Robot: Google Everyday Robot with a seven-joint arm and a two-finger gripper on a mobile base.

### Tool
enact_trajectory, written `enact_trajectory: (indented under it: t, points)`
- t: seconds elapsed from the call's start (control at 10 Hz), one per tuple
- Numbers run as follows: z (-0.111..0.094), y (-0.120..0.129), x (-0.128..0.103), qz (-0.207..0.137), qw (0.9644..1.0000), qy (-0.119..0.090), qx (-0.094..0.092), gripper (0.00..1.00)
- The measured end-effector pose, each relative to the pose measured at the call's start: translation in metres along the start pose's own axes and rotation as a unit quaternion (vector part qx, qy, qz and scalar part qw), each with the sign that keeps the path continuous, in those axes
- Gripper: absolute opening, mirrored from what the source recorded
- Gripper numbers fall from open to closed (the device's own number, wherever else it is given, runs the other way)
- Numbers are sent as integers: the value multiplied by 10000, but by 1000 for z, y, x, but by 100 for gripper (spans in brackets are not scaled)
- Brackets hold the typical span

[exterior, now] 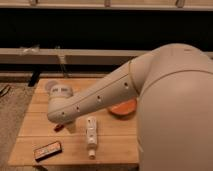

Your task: Place the eraser in the ceramic cup

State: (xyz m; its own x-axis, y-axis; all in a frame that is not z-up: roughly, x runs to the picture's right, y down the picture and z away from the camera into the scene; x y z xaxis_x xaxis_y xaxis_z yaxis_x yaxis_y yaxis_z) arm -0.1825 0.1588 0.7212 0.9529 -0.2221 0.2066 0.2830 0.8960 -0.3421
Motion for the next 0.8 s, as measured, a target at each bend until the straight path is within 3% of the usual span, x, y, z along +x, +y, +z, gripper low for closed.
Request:
enact_trajectory:
  t: [0.4,0.8]
  points:
    - [32,49,-40,-364,9989,91,-291,80]
    - [38,72,-68,-670,9965,70,-495,80]
